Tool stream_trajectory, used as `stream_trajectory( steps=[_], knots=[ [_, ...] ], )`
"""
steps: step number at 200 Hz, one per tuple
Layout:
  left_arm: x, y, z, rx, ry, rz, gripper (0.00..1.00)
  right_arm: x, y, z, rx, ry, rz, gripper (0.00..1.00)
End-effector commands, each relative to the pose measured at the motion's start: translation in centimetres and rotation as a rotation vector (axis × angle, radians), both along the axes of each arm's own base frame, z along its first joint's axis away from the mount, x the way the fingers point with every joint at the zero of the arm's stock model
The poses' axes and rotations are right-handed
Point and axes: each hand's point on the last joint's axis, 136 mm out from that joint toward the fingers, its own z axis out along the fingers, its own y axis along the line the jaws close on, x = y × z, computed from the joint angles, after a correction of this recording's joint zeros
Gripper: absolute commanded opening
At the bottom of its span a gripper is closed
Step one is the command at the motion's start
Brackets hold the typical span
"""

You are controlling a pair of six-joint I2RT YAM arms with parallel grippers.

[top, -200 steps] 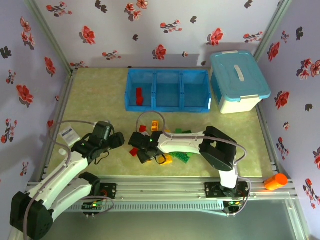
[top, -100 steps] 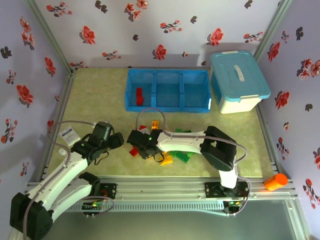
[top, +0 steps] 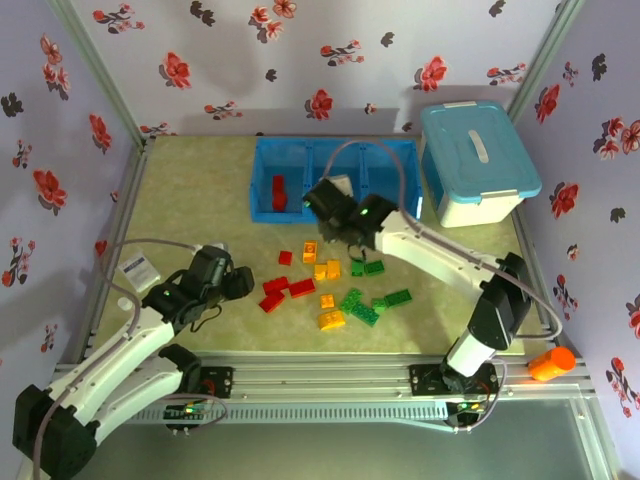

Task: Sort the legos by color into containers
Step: Place the lego in the container.

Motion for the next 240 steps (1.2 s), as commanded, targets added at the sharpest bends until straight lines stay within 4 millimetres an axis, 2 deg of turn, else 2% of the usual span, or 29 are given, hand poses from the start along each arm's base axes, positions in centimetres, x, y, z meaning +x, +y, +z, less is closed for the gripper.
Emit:
stream_trajectory(
  steps=[1,14,48,80,113,133,151,167,183,198,203,229,240],
  knots=[
    [0.4,-0.5,0.9,-0.008,-0.041,-0.003,0.63,1.4,-3.6,1.1,-0.042,-0.011,-0.045,0.29],
    [0.3,-0.8,0.8,-0.007,-0.041,-0.010,0.63,2.5,-4.8,0.8,-0.024,-0.005,-0.079,0.29],
    [0.5,-1.8,0.5,-0.010,-0.036,-0.032,0.63,6.0,-6.1,-0.8,0.000,0.033,-0.124,0.29],
    [0.1,-2.5,0.3,-0.004,-0.034,-0.050,0.63,9.7,-8.9,-2.3,0.029,0.066,-0.215,0.28],
    [-0.4,-3.4,0.3,-0.004,-0.039,-0.086,0.63,13.1,-12.7,-4.9,-0.002,0.119,-0.323,0.29],
    [-0.6,-4.3,0.8,-0.005,-0.053,-0.105,0.63,14.7,-13.7,-6.9,-0.002,0.162,-0.352,0.30],
    [-0.7,-5.2,1.1,-0.005,-0.060,-0.126,0.63,15.8,-14.1,-7.8,-0.010,0.186,-0.367,0.32],
    [-0.8,-6.0,1.3,-0.001,-0.059,-0.145,0.63,16.6,-14.3,-8.3,-0.022,0.191,-0.377,0.37],
    [-0.8,-6.8,1.4,0.002,-0.061,-0.167,0.63,17.2,-14.1,-8.8,-0.003,0.200,-0.380,0.63],
    [-1.0,-7.7,1.6,0.007,-0.063,-0.196,0.63,17.0,-13.9,-8.6,0.018,0.199,-0.394,0.71],
    [-1.0,-8.1,1.6,0.010,-0.061,-0.206,0.63,16.8,-13.7,-8.4,0.028,0.191,-0.394,0.77],
    [-1.5,-10.0,1.5,0.035,-0.057,-0.277,0.64,15.5,-12.7,-6.8,0.080,0.123,-0.377,0.80],
    [-1.7,-11.1,1.3,0.046,-0.057,-0.317,0.64,14.3,-12.1,-6.4,0.094,0.102,-0.356,0.80]
  ],
)
